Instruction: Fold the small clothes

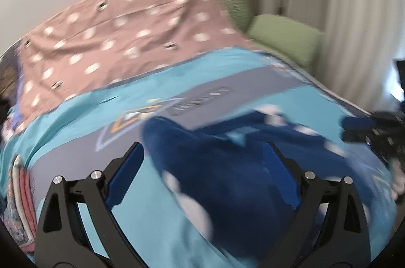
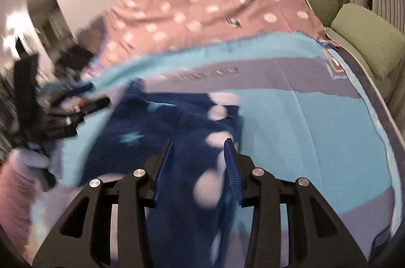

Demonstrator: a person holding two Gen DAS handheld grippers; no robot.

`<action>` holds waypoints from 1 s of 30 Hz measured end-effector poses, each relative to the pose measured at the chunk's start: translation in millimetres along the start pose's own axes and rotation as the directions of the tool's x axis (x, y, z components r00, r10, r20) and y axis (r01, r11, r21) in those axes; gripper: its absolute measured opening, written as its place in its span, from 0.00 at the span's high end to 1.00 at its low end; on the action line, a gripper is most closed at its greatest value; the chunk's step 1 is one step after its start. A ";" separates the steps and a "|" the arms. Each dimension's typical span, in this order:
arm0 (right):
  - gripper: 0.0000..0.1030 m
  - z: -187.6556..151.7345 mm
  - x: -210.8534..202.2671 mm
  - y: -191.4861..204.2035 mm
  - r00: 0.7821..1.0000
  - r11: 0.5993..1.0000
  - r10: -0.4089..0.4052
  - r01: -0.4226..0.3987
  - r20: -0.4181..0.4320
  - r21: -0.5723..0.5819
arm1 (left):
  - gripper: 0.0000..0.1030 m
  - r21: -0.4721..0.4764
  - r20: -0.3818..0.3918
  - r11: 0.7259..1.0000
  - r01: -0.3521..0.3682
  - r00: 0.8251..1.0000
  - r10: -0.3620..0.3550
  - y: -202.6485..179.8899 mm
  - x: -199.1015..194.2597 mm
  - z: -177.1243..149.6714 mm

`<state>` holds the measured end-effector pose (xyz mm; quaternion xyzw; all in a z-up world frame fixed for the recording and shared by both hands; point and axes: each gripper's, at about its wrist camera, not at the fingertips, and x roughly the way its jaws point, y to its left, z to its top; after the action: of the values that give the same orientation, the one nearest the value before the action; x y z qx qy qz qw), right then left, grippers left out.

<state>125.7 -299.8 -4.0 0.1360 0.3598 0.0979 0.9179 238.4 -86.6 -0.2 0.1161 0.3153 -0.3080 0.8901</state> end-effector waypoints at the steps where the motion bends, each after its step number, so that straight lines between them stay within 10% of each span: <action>1: 0.60 -8.7 -10.5 6.2 1.000 1.000 0.029 -0.029 0.004 -0.005 | 0.07 0.034 -0.006 0.999 0.037 0.999 -0.037 -13.5 -10.1 -7.7; 5: 0.57 -65.0 1.3 24.4 0.993 0.999 -0.010 0.006 -0.121 -0.038 | 0.07 0.121 -0.153 0.987 0.102 0.985 -0.083 -68.5 1.9 -65.2; 9: 0.56 -92.9 23.4 28.7 0.993 0.993 -0.093 0.087 -0.074 -0.079 | 0.05 0.128 -0.093 0.991 0.024 0.996 -0.012 -83.3 10.3 -85.4; 16: 0.46 -92.9 -25.2 5.2 0.998 0.976 -0.003 0.017 -0.067 0.217 | 0.04 0.055 -0.124 0.998 0.020 0.992 -0.013 -74.5 4.4 -84.5; 22: 0.30 -148.8 -45.0 -28.8 0.989 0.833 0.116 -0.047 -0.091 0.552 | 0.04 0.037 -0.111 0.999 0.009 0.994 -0.005 -73.5 7.5 -86.4; 30: 0.25 -163.9 -13.4 -25.7 0.957 0.697 0.271 -0.123 -0.100 0.707 | 0.04 0.015 -0.108 1.000 0.010 0.994 -0.008 -71.6 8.0 -86.5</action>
<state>5.4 -298.5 -119.1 0.4971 0.4423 0.0674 0.7435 156.5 -111.9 -73.1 0.1378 0.3610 -0.3078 0.8695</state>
